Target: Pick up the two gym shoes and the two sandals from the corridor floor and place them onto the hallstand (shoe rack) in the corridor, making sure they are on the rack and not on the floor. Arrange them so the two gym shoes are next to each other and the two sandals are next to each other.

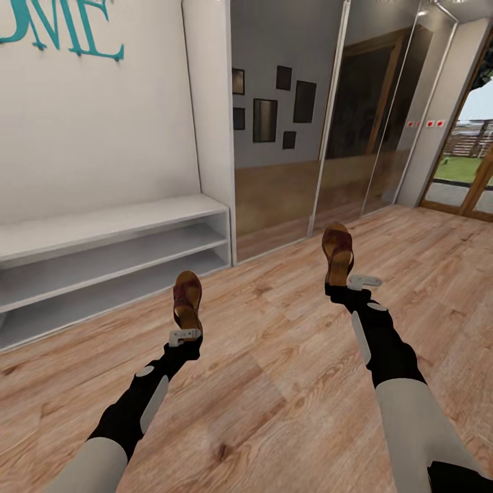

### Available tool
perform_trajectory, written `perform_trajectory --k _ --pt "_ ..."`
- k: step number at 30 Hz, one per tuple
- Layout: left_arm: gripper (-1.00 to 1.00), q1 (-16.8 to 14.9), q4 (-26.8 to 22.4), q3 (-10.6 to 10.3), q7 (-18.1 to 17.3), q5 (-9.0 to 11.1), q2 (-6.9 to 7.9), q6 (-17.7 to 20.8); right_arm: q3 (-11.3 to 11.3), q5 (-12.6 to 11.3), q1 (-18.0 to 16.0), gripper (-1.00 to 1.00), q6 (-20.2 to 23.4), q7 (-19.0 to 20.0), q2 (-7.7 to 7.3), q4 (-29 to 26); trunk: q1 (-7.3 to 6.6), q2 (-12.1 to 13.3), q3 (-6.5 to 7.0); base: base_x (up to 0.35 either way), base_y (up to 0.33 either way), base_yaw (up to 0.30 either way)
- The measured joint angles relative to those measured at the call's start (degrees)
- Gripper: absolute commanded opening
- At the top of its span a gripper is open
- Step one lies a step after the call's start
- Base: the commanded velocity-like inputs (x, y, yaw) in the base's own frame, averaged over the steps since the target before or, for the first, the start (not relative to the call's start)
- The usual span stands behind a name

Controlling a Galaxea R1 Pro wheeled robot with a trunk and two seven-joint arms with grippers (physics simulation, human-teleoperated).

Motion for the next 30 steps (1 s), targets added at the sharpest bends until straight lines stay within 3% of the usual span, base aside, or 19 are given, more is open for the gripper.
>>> perform_trajectory --k 9,18,22,30 --pt "-1.00 0.04 0.08 -0.09 0.00 0.13 0.00 0.00 0.00 -0.03 -0.02 -1.00 0.00 0.00 -0.01 -0.07 -0.02 0.00 0.66 0.156 0.000 0.000" --pt "-1.00 0.05 -0.04 0.03 -0.05 0.21 0.03 0.33 0.02 0.01 -0.01 -1.00 -0.02 0.00 -0.01 -0.05 0.00 0.00 0.68 0.021 0.000 0.243" --pt "-1.00 0.05 -0.59 0.13 -0.19 0.17 0.16 7.00 0.02 -0.03 -0.01 -1.00 -0.02 0.00 -0.01 -0.05 0.00 0.00 0.68 0.000 0.000 0.291" --pt "-1.00 0.06 -1.71 0.00 -0.18 0.05 0.10 8.68 0.02 -0.05 -0.01 -1.00 -0.02 0.00 -0.01 -0.05 0.00 0.00 0.74 0.000 0.000 0.292"
